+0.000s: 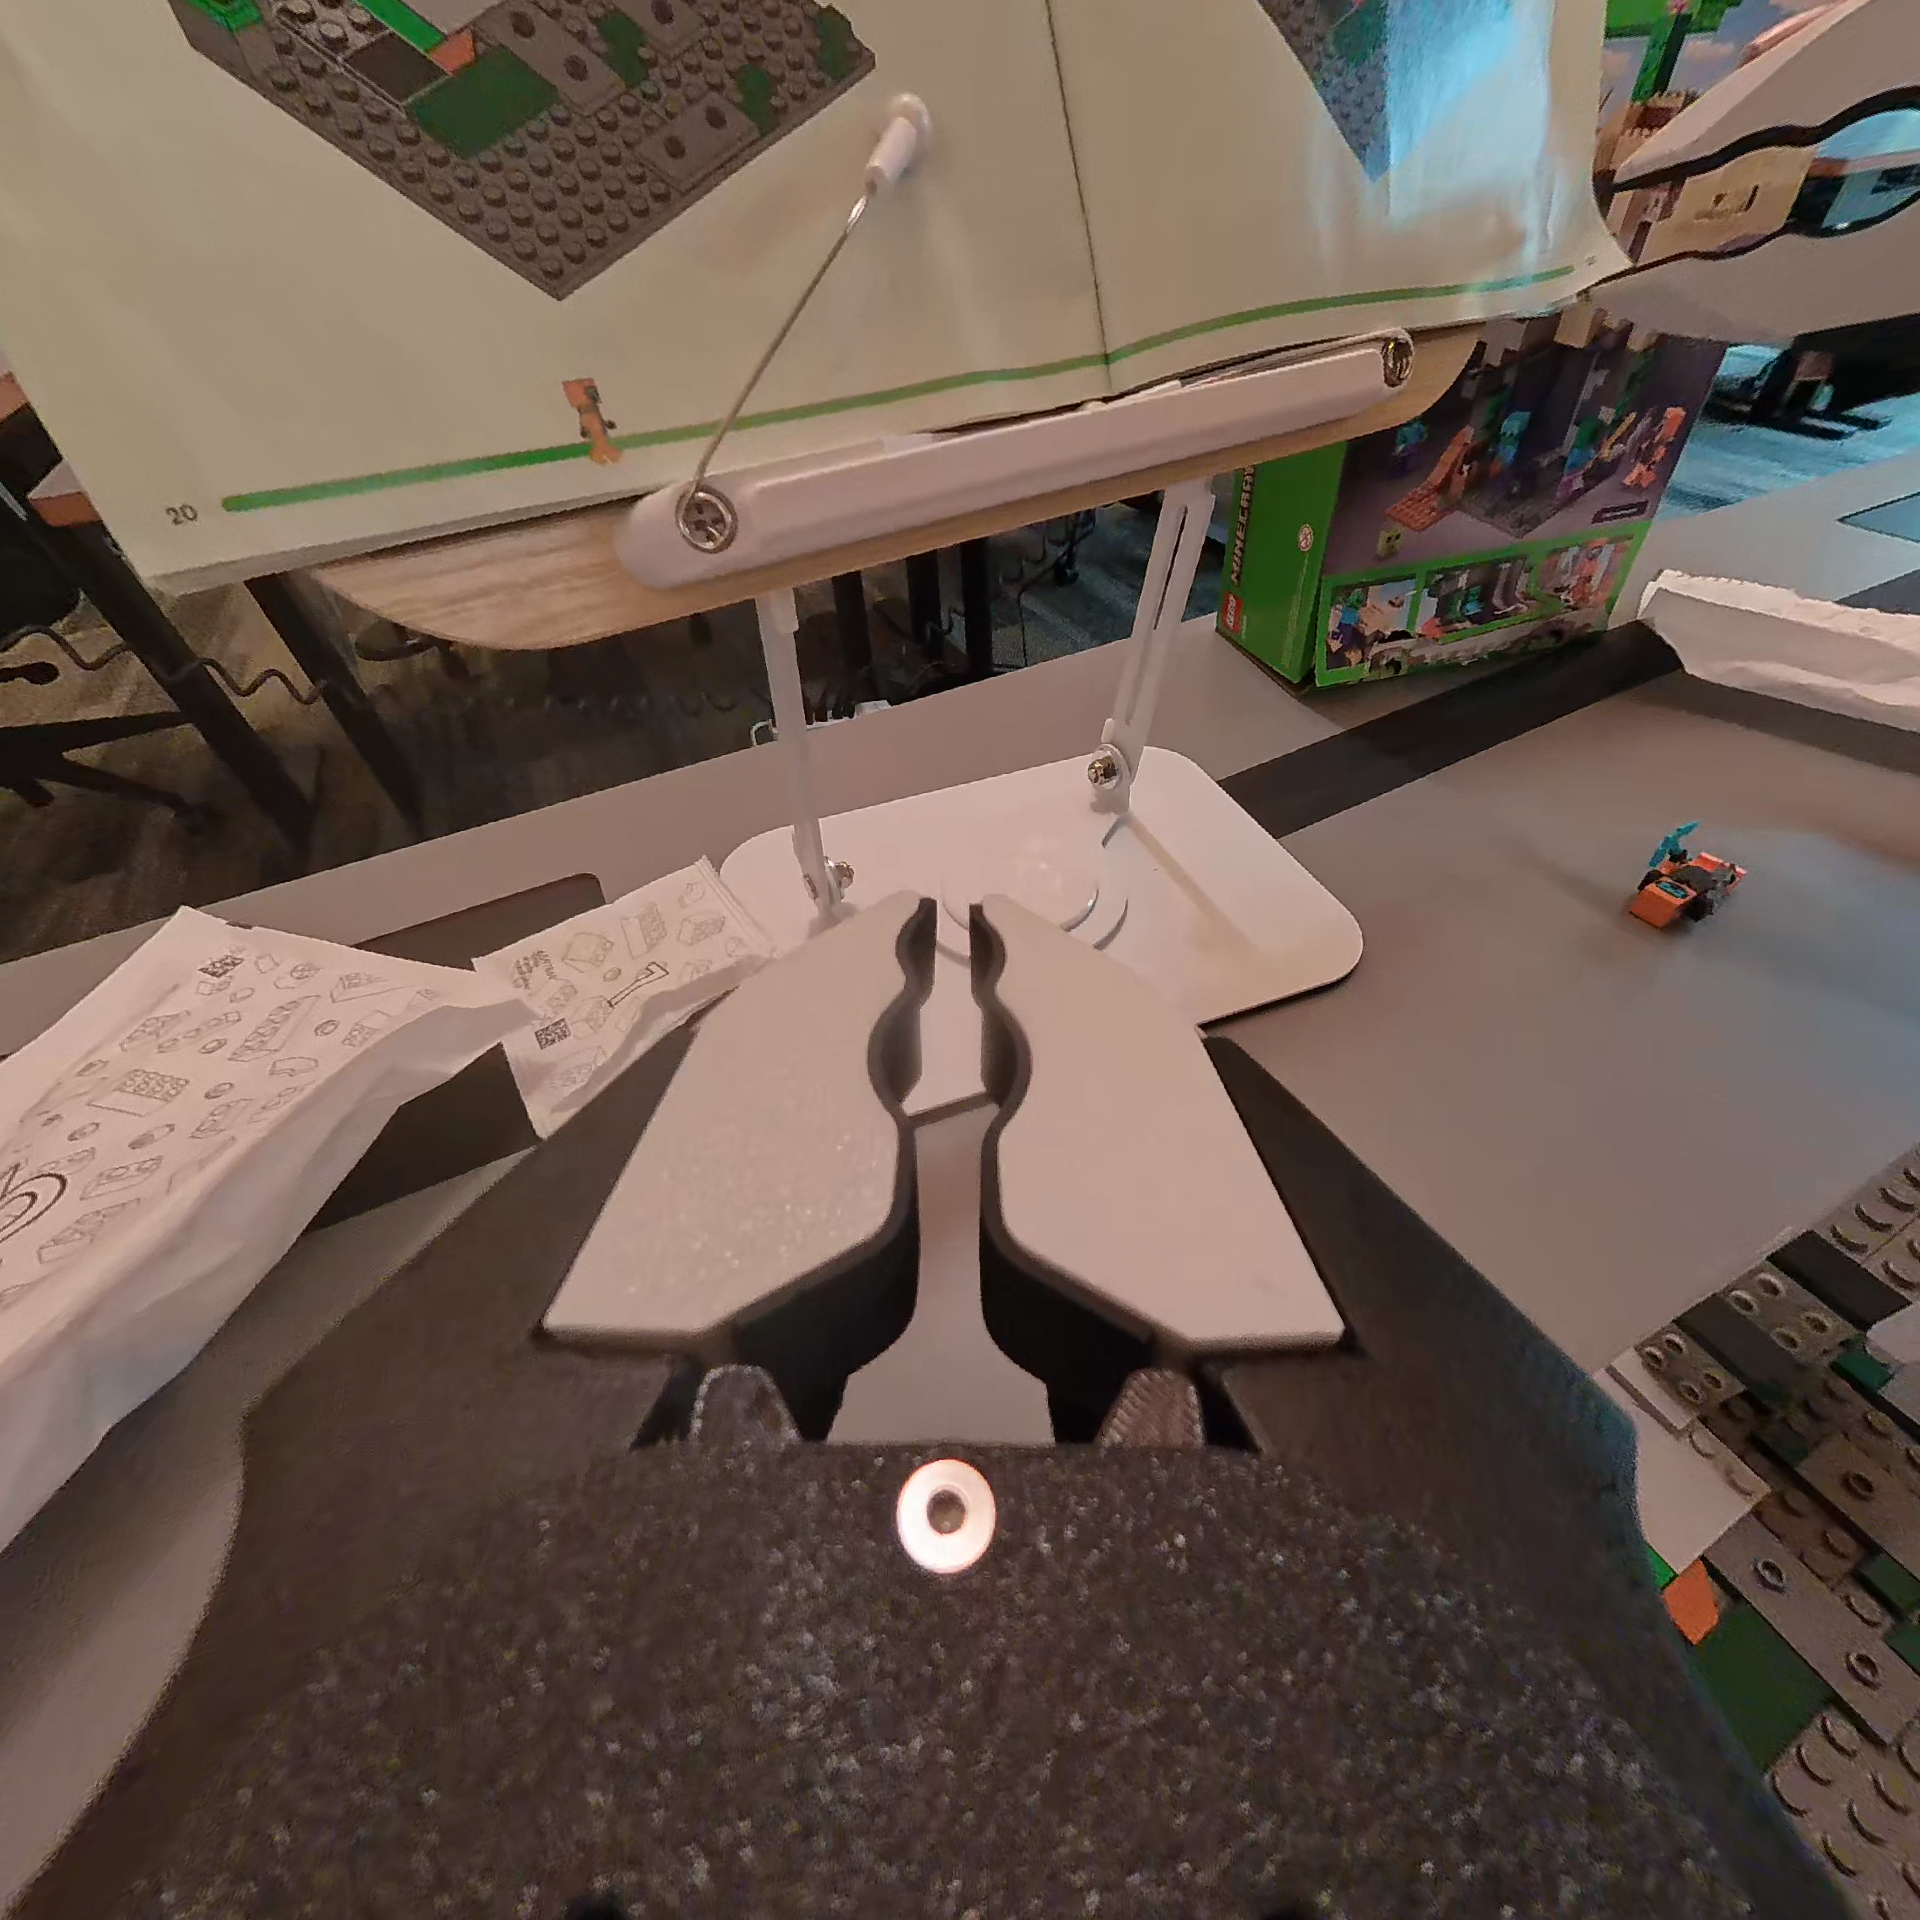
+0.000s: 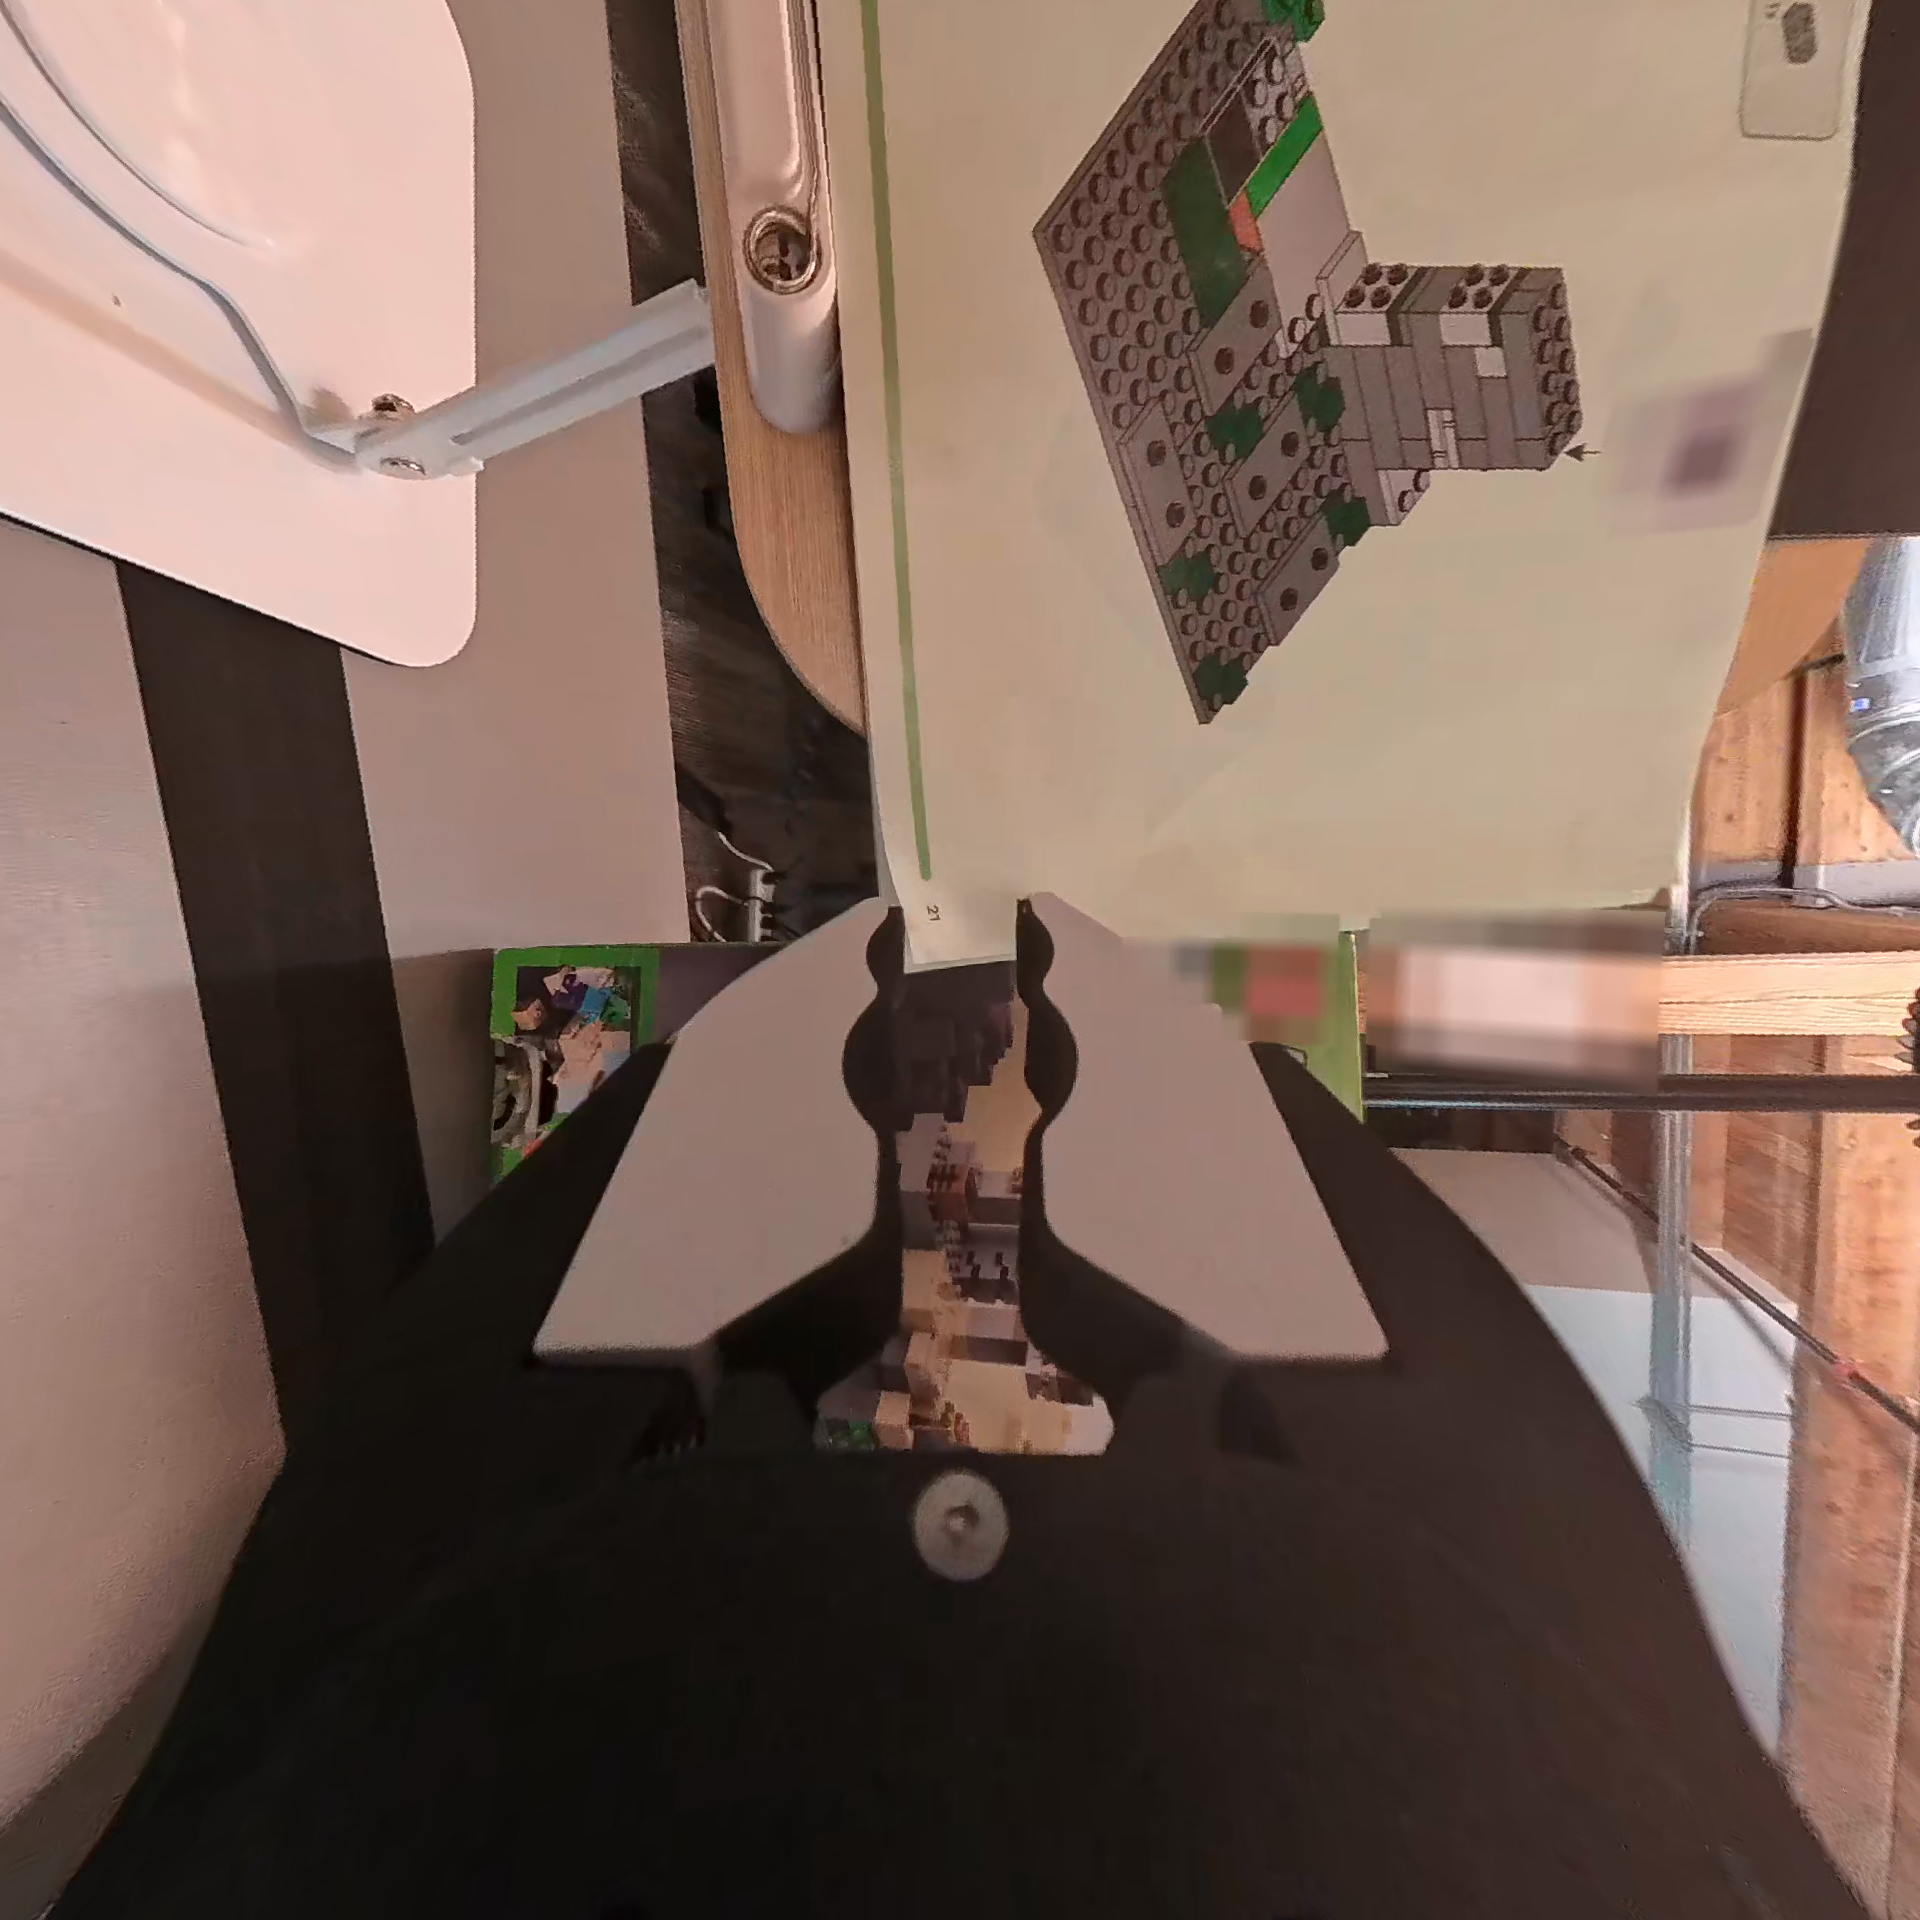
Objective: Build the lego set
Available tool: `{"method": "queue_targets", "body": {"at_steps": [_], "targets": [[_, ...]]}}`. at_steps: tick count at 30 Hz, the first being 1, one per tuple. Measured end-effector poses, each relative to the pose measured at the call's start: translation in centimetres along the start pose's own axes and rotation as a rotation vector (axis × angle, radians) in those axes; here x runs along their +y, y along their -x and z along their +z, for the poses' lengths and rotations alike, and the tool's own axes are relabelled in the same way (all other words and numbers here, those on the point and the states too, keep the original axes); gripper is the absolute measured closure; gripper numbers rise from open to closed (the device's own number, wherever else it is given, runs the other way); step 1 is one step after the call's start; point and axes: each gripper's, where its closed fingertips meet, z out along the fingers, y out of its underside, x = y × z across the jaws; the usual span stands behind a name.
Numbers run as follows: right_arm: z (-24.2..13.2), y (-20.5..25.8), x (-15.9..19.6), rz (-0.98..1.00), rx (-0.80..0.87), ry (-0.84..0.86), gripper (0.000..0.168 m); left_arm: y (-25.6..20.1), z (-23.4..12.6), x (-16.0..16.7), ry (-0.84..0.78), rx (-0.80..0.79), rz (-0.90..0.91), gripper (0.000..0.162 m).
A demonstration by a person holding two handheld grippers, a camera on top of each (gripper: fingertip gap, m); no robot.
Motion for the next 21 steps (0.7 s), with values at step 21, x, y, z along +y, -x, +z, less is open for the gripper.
{"method": "queue_targets", "body": {"at_steps": [21], "targets": [[-1.8,-0.6,-2.4,-0.025,-0.028,-0.037,0.168,-1.8,0.5,-3.7,-0.023,0.067,0.081,0.144]]}}
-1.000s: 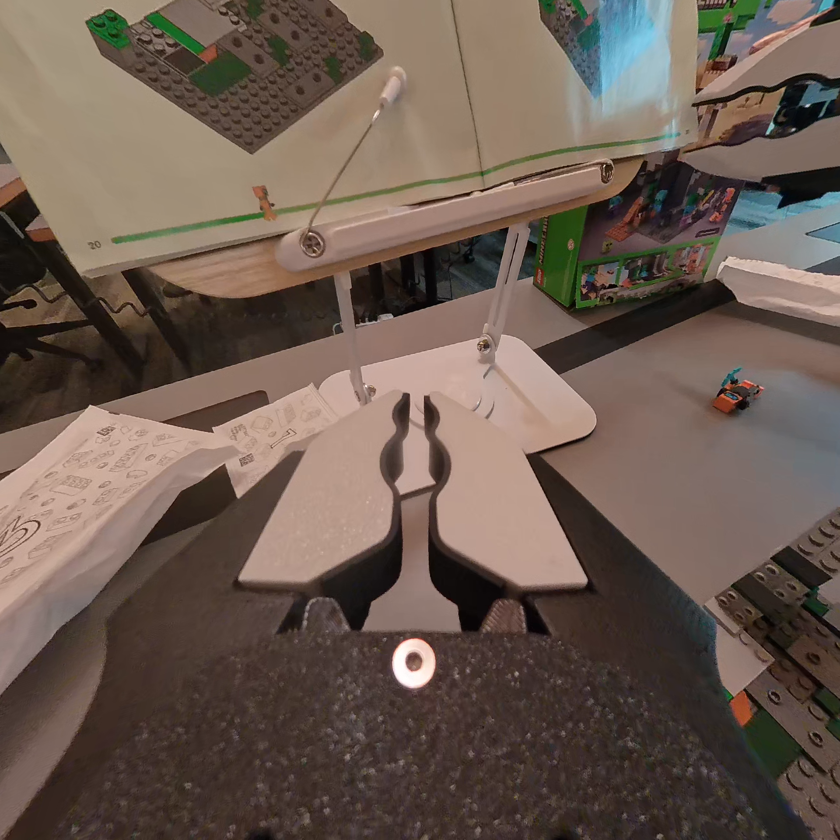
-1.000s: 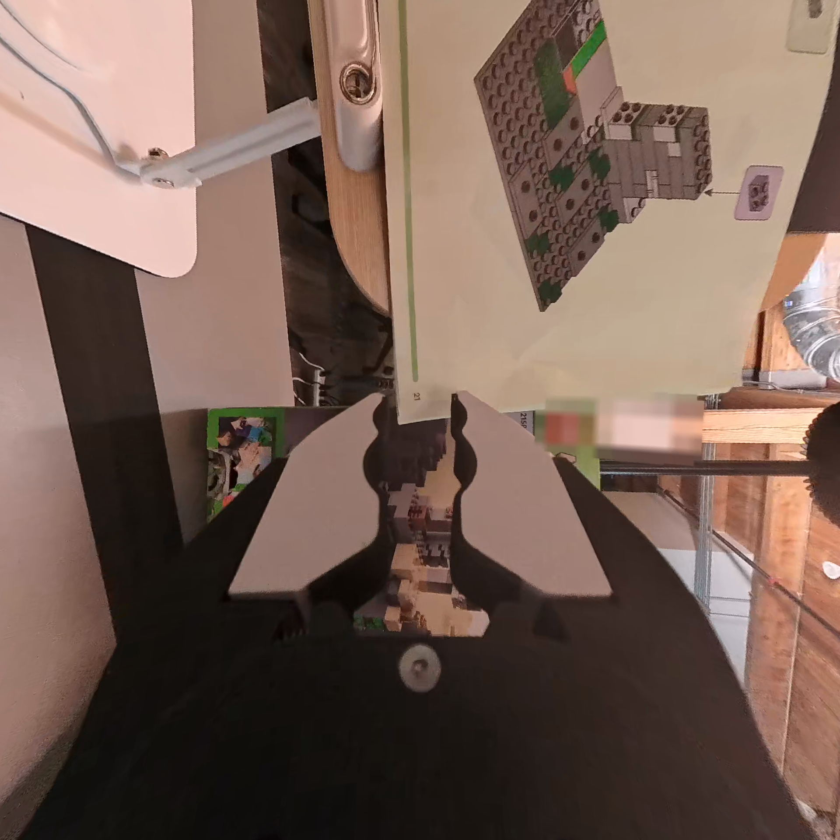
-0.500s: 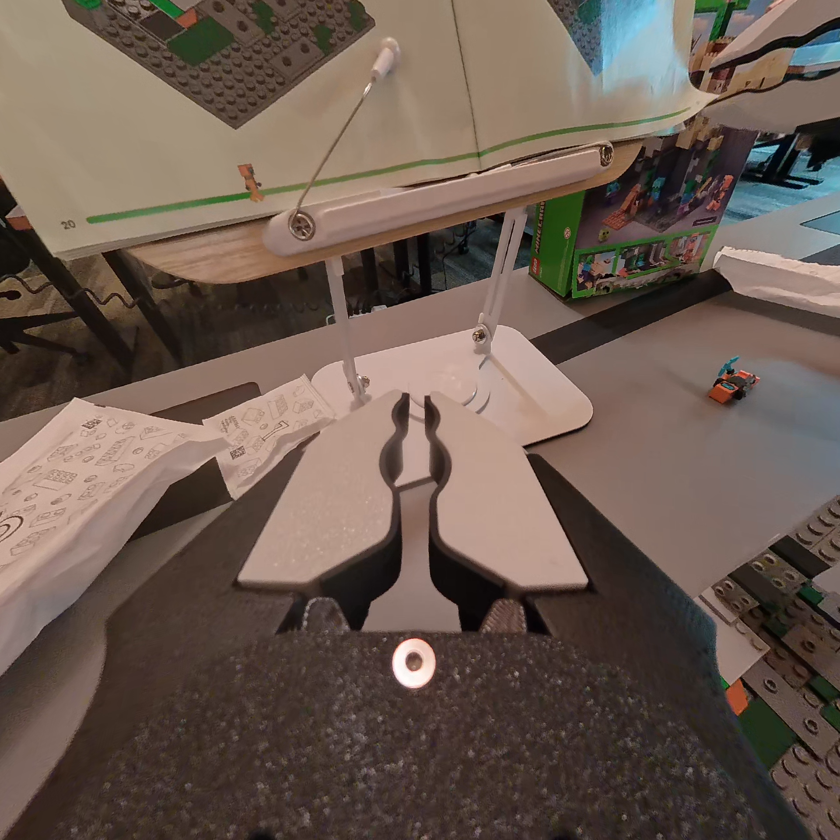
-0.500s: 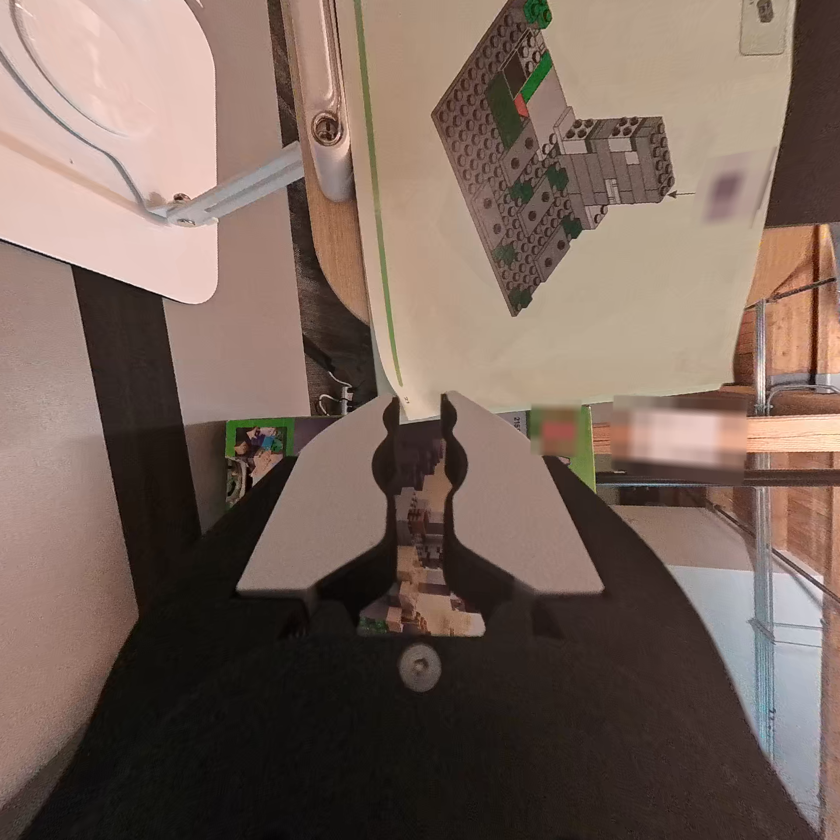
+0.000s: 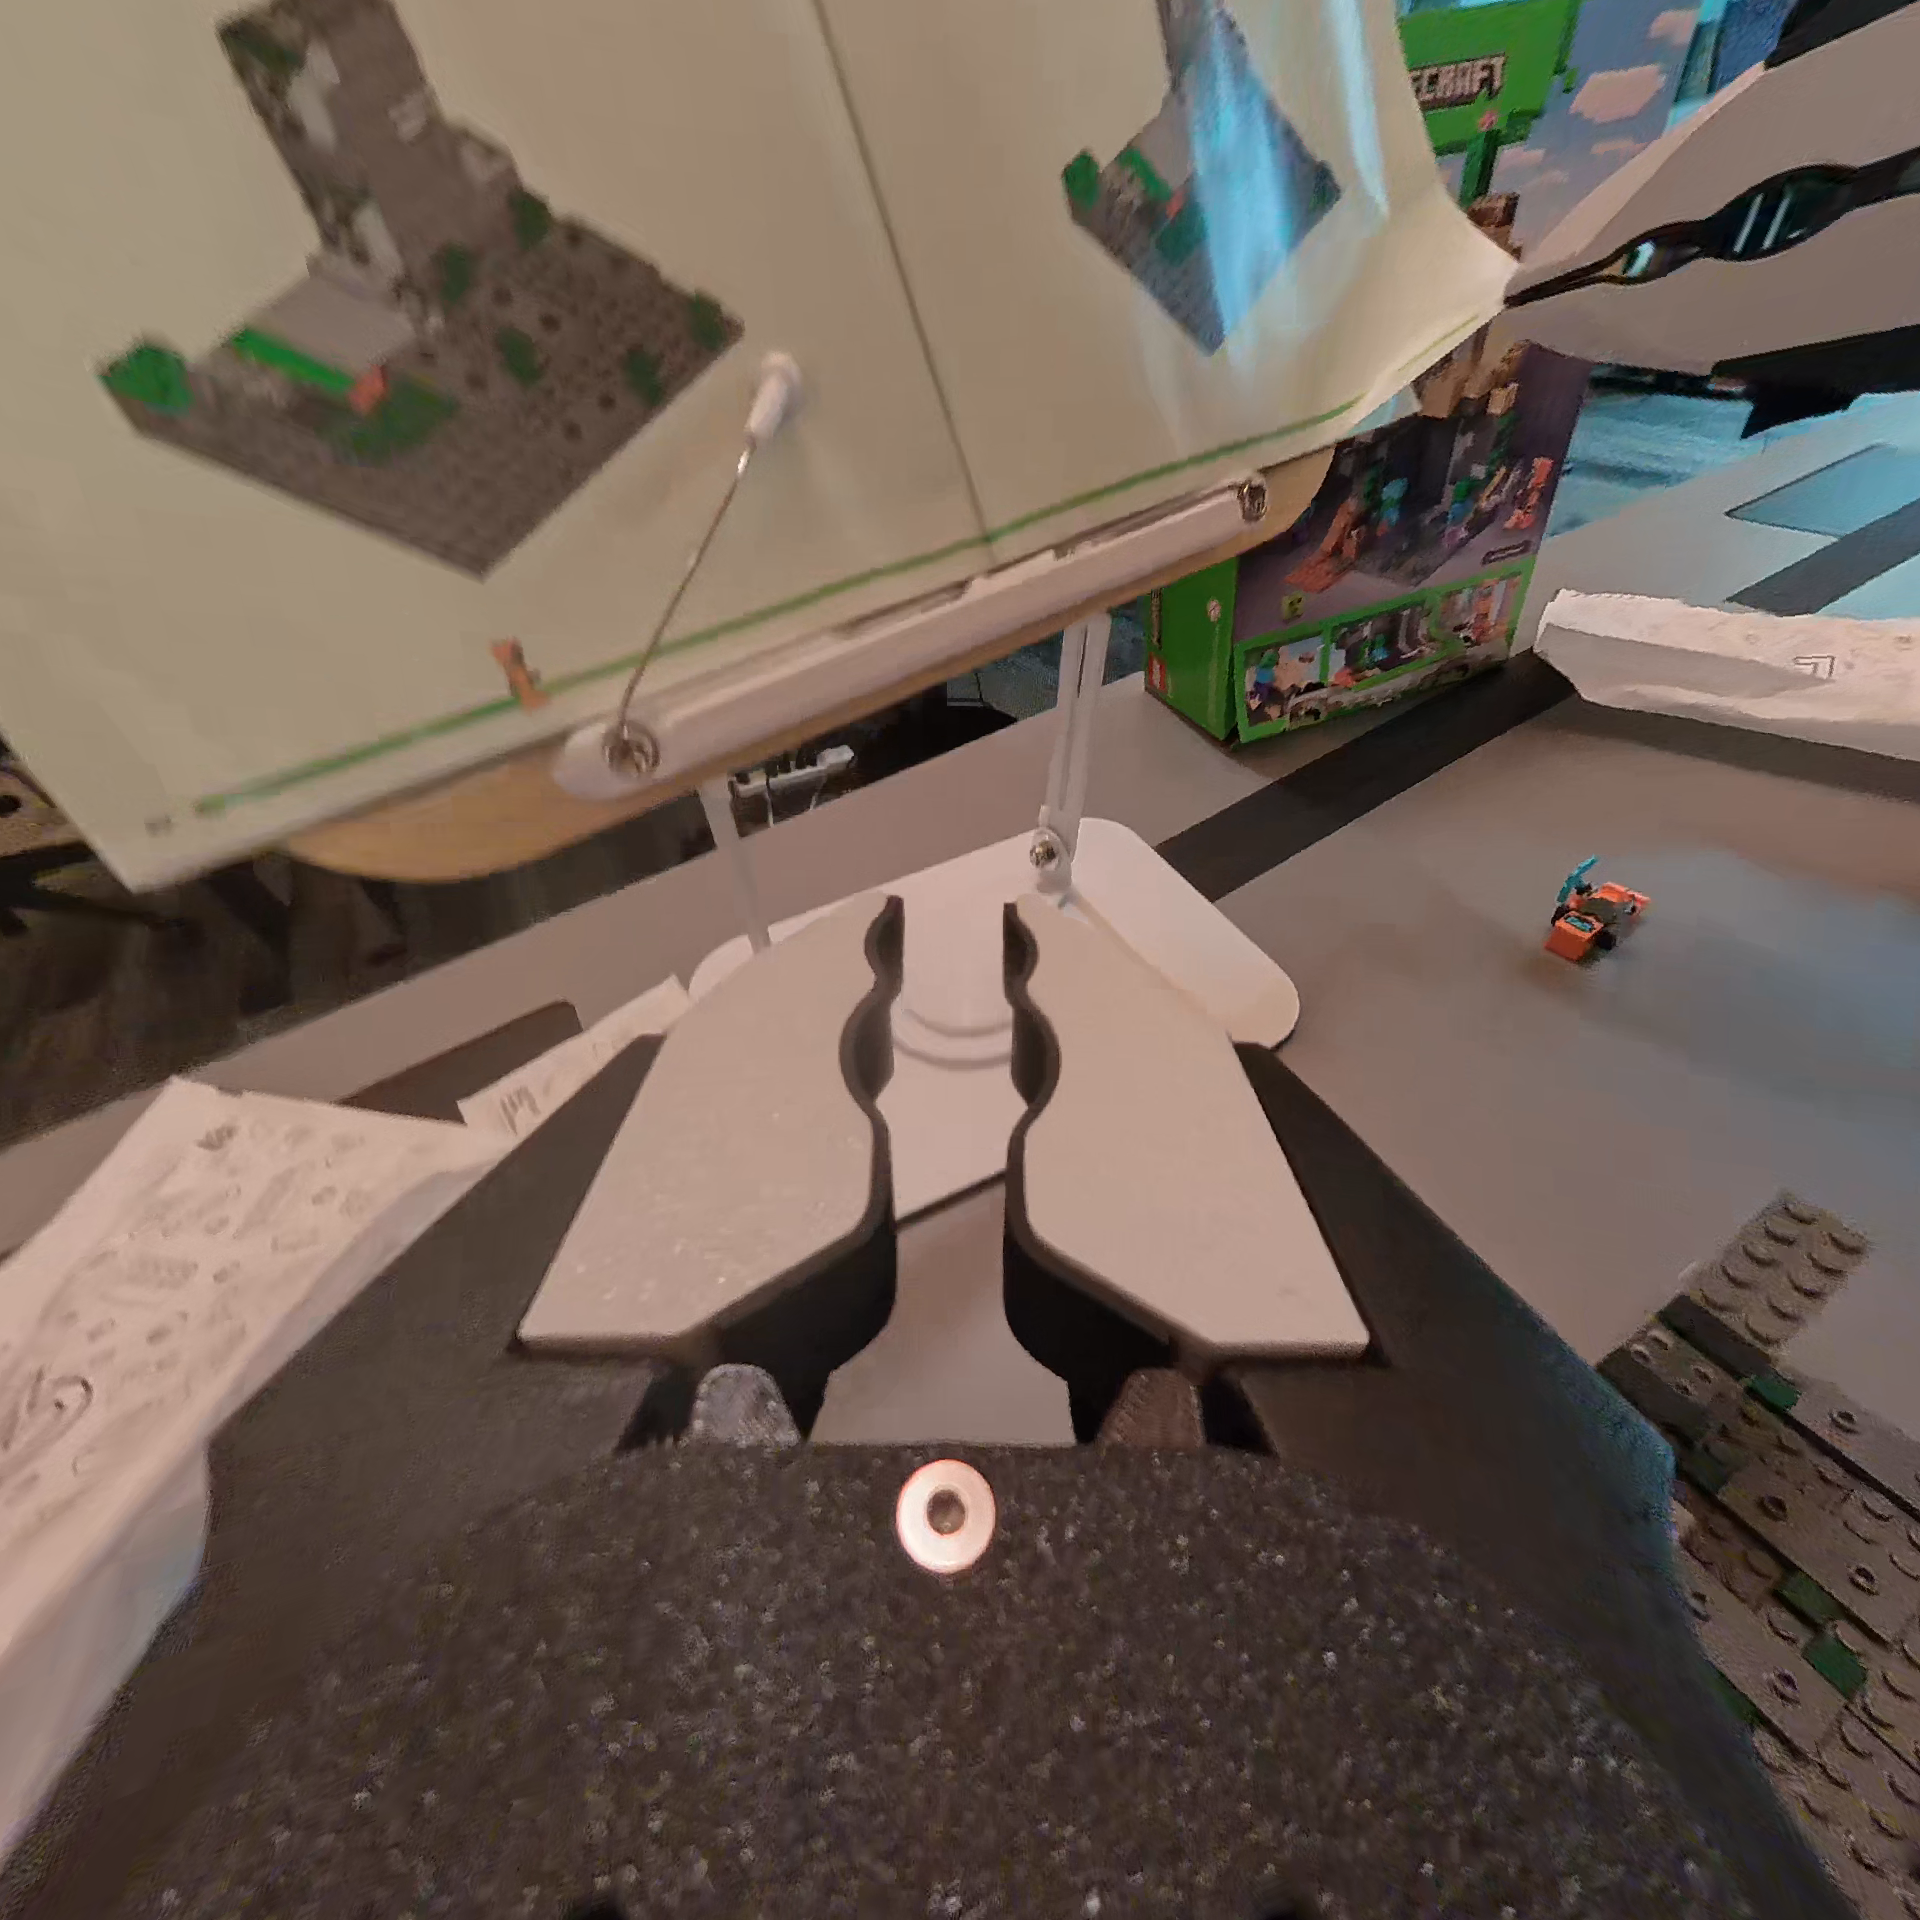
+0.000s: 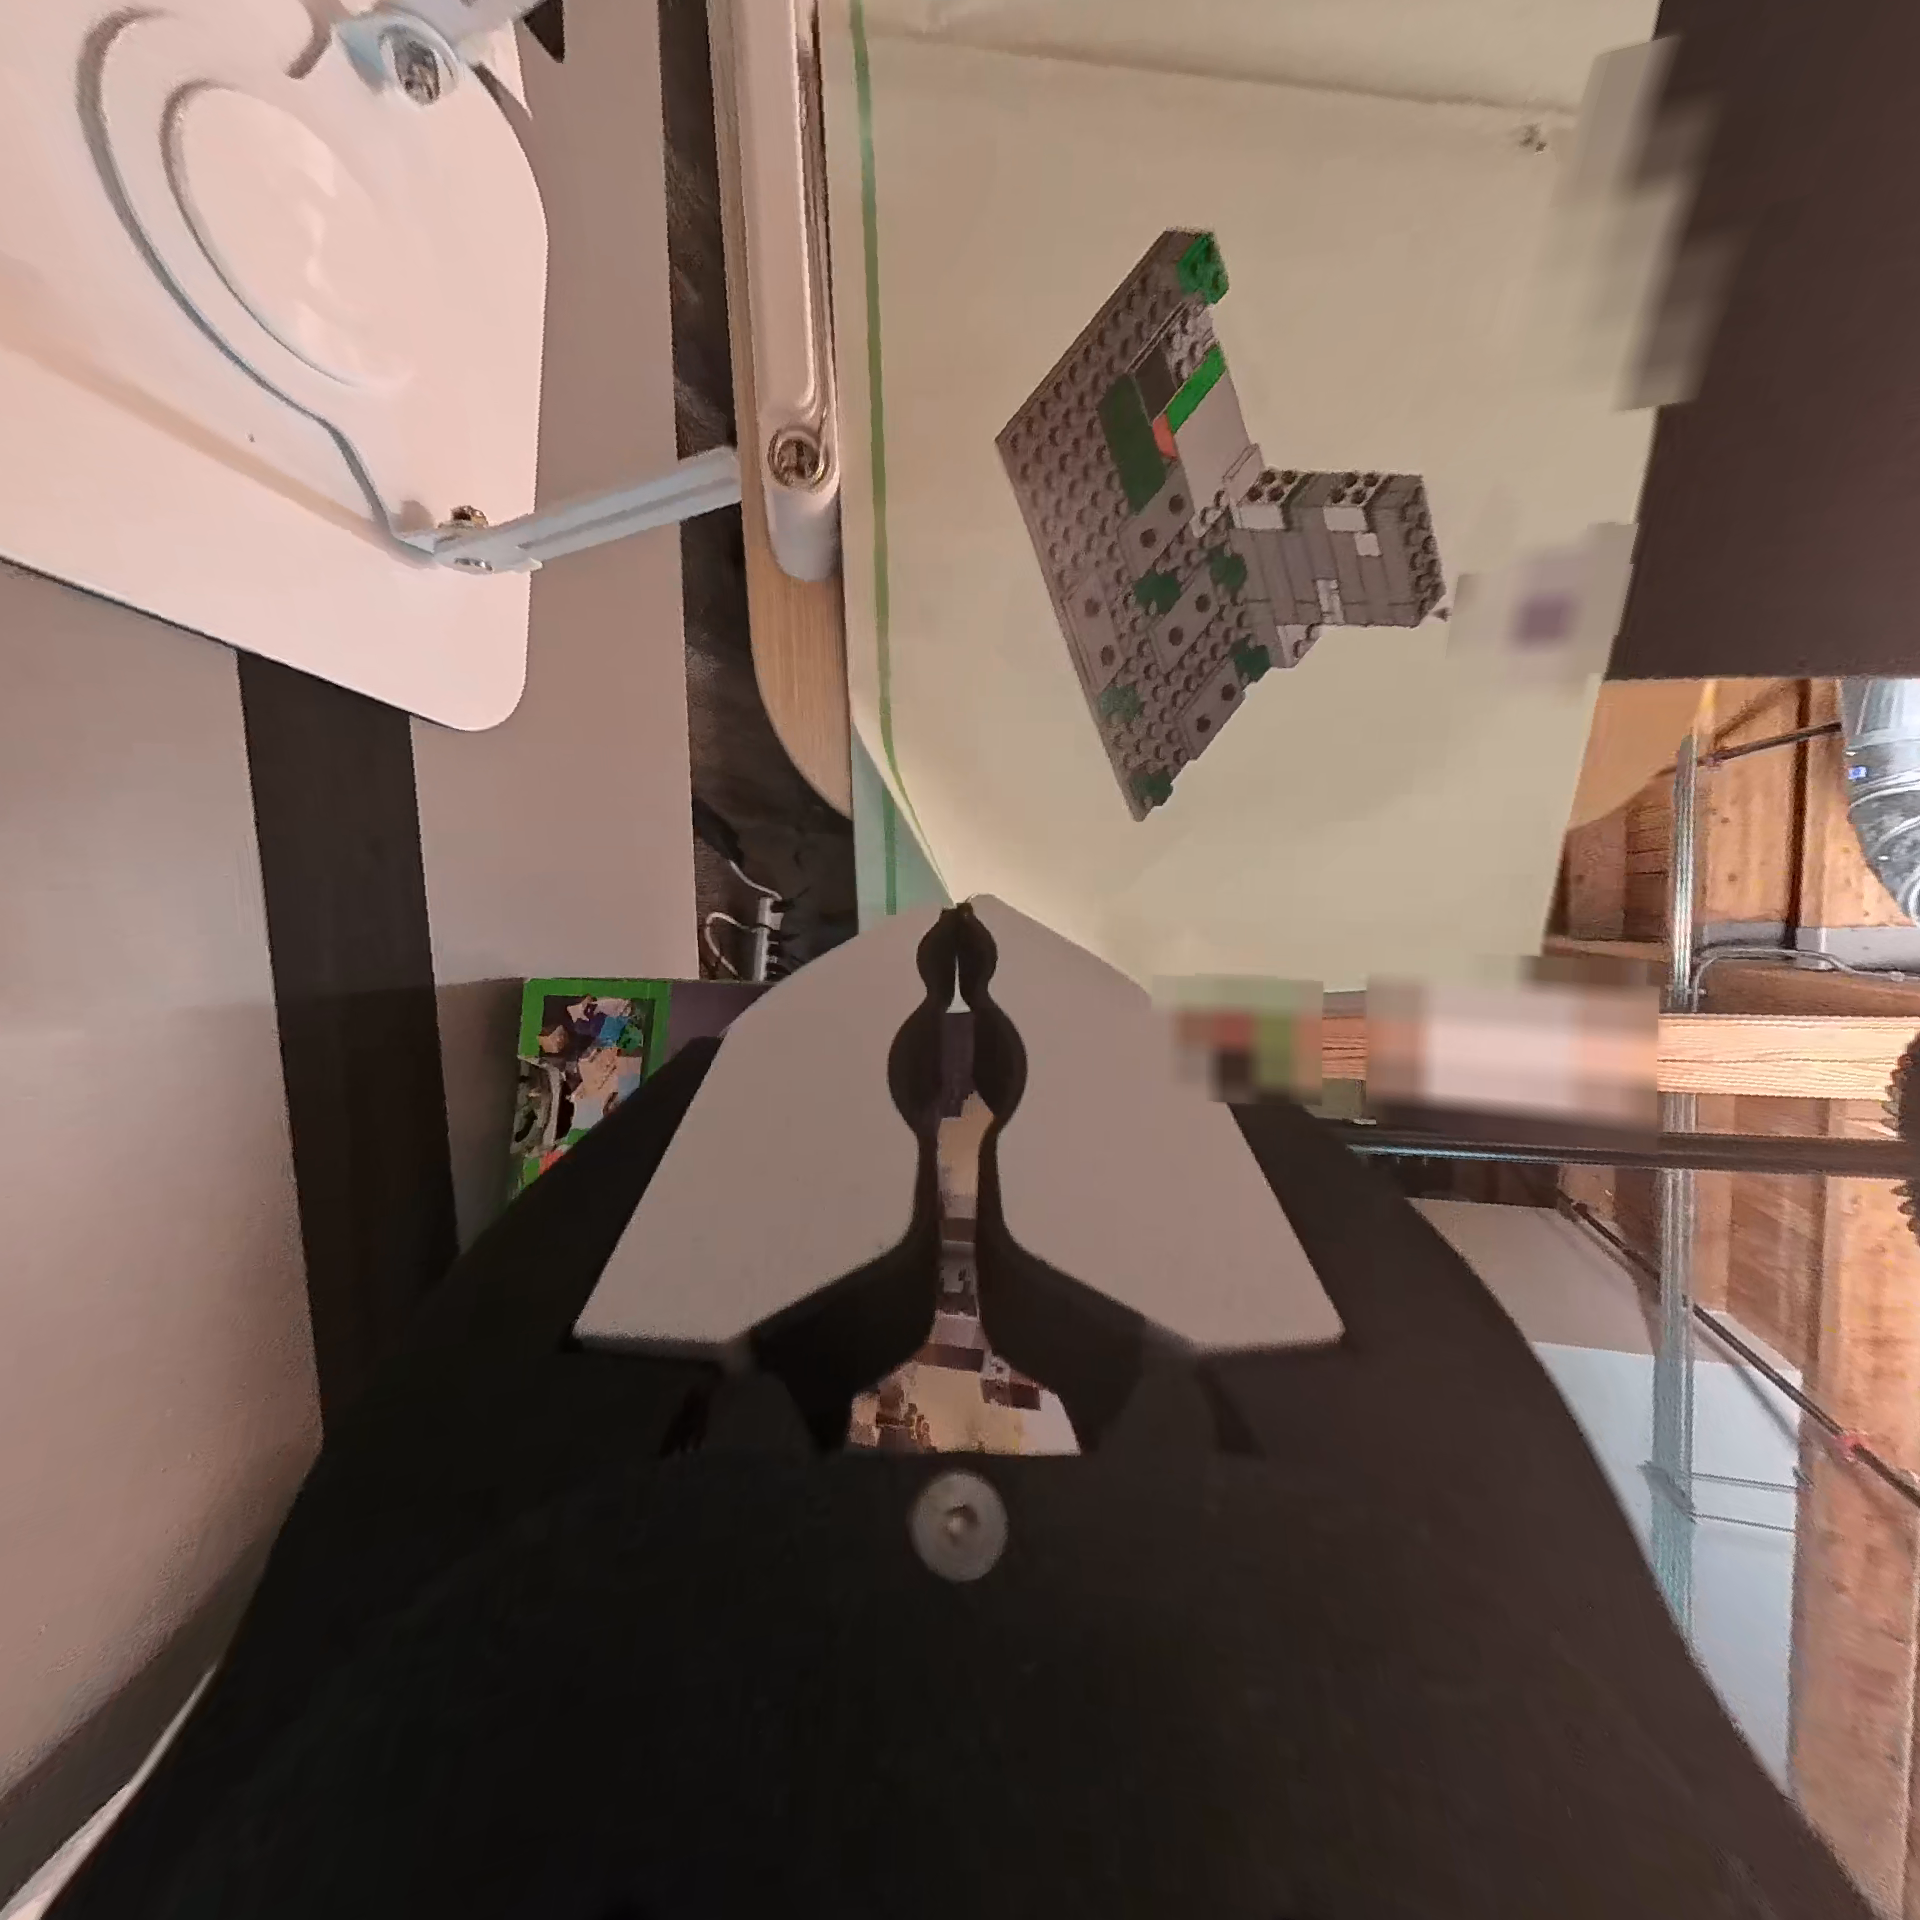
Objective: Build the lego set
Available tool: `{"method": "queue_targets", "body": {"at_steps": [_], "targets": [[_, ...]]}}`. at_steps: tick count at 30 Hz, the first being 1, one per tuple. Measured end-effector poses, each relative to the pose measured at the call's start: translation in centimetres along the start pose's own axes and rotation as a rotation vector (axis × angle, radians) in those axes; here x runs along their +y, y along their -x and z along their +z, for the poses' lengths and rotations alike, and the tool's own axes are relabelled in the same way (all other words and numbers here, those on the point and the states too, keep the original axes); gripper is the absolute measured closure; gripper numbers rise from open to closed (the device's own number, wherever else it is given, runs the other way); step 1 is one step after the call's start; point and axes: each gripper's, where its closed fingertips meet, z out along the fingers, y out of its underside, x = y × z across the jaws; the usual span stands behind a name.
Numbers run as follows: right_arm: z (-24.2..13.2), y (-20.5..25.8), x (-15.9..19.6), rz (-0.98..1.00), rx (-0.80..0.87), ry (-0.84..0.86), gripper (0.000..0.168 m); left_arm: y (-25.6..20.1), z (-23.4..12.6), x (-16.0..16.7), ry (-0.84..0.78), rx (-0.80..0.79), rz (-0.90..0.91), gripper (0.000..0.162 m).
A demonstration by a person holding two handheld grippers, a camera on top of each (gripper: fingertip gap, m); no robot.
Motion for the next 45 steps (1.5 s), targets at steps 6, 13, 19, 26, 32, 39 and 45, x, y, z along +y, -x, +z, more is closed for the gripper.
{"method": "queue_targets", "body": {"at_steps": [6,13,19,26,32,39,45], "targets": [[-1.7,-1.2,-2.5,0.033,-0.019,-0.043,0.168,2.0,3.1,-4.2,0.030,-0.072,0.218,0.145],[-2.6,-2.6,-4.9,0.040,-0.007,-0.071,0.168,5.0,8.1,-5.3,0.177,-0.124,0.347,0.141],[-2.7,-3.4,-6.4,0.037,0.014,-0.098,0.168,5.7,7.9,-5.9,0.150,-0.187,0.431,0.162],[-2.3,-4.6,-9.3,0.033,0.039,-0.153,0.168,8.0,6.2,-6.8,-0.006,-0.225,0.189,0.160],[-1.4,-5.4,-13.6,-0.011,0.043,-0.216,0.168,10.7,4.5,-5.8,-0.097,-0.267,-0.026,0.156],[1.9,-4.5,-20.1,-0.100,0.016,-0.275,0.168,11.9,3.4,-4.4,-0.143,-0.269,-0.158,0.153],[6.6,-1.6,-24.3,-0.190,-0.035,-0.281,0.168,12.4,2.6,-3.2,-0.222,-0.267,-0.332,0.152]]}}
